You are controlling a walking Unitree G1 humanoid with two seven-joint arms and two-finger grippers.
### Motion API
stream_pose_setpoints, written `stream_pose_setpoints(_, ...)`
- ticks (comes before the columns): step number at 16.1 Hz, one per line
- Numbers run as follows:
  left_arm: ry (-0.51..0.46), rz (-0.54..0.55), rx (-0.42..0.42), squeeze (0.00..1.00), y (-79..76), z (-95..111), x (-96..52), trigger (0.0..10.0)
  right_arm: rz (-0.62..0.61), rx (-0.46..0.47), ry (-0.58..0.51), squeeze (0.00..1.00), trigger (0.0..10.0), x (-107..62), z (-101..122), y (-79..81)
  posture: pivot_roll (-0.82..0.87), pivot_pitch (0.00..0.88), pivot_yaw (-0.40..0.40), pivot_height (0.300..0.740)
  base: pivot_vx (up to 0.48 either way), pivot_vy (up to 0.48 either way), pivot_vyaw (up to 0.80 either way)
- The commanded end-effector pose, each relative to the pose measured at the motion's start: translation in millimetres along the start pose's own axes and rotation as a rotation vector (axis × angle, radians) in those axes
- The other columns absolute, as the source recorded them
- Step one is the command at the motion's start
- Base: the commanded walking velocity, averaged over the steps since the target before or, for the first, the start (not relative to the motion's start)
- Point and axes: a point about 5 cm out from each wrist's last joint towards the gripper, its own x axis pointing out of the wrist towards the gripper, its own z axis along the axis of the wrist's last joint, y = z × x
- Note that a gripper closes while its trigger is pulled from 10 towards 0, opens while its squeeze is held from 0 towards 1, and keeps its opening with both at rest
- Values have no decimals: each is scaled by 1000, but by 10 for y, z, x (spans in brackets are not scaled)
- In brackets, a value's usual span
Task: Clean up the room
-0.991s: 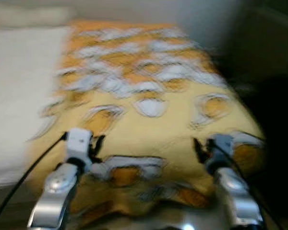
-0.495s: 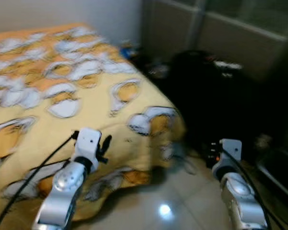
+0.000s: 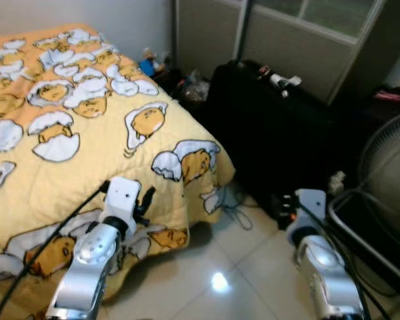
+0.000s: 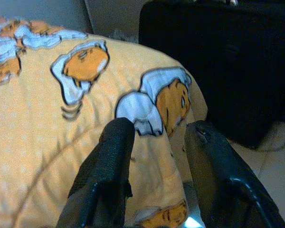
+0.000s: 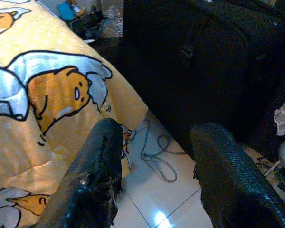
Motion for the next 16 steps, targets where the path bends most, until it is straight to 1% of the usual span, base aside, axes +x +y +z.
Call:
stream_pose_setpoints(1,-25,-20,6,0,-19,60,35,10000,-13,2,-2,0,10000,-4,1,-28,61,0,-42,740,307,0,-781)
stream_pose_setpoints(4,-31,-35,12,0,-32,73,68,10000,-27,5,-4,0,10000,-8,-8,-56,55,0,-38,740,316,0,-781)
stream_pose_setpoints(6,-41,-46,36,0,11,98,94,10000,-45,15,-16,0,10000,-10,-9,-65,43,0,-30,740,334,0,-781)
stream_pose_setpoints(7,-46,-51,34,0,42,102,98,10000,-57,24,-31,0,10000,-40,-18,-63,34,0,-21,740,334,0,-781)
stream_pose_setpoints(8,-57,-76,22,0,46,100,93,10000,-73,23,-54,0,10000,-108,-53,-63,28,0,-13,740,334,0,-781)
stream_pose_setpoints(9,-62,-80,11,0,53,86,79,10000,-101,25,-81,0,10000,-136,-52,-62,26,0,-7,740,330,0,-781)
stream_pose_setpoints(10,-65,-62,-32,0,85,41,35,10000,-156,28,-128,0,10000,-172,-34,-69,22,0,3,740,334,0,-781)
stream_pose_setpoints(11,-50,-47,-44,0,116,-25,-22,10000,-187,32,-154,0,10000,-199,-37,-75,26,0,1,740,334,0,-781)
stream_pose_setpoints(14,-43,-31,-34,0,167,-79,-113,10000,-174,10,-173,0,10000,-239,-92,-3,48,0,-16,740,335,0,-781)
stream_pose_setpoints(16,-49,-13,-45,0,173,-93,-140,10000,-158,-29,-183,0,10000,-250,-107,-29,45,0,-17,740,322,0,-781)
